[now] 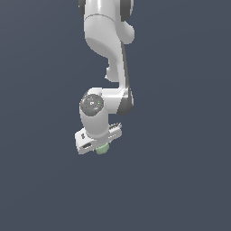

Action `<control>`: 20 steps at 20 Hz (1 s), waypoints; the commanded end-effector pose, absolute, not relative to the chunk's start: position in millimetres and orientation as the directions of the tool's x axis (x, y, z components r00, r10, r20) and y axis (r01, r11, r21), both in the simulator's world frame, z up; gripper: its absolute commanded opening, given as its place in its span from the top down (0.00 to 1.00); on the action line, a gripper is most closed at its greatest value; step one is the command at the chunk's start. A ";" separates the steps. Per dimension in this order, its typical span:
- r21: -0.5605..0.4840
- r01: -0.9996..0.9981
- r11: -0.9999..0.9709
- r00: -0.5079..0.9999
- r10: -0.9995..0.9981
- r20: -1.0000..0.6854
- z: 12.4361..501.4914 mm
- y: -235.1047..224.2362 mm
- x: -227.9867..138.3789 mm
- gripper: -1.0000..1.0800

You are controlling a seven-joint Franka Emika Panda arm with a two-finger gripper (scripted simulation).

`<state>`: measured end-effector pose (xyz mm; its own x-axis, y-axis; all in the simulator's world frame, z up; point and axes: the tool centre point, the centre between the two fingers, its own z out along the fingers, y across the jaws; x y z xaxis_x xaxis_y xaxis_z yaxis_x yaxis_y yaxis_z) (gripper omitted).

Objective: Pick up the object and move it to a goal position.

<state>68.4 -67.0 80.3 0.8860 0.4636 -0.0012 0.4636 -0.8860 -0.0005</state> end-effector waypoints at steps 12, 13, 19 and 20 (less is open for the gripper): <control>0.001 0.464 -0.886 0.886 0.464 -0.001 189.3 -75.4 13.6 1.00; 0.001 0.464 -0.886 0.886 0.464 -0.001 198.5 -76.1 9.1 1.00; 0.000 0.464 -0.886 0.886 0.464 0.000 246.8 -79.9 -13.7 1.00; 0.000 0.464 -0.886 0.886 0.464 0.000 253.5 -80.4 -16.8 1.00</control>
<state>-11.2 -79.7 242.8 0.8860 0.4636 0.0003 0.4636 -0.8860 0.0011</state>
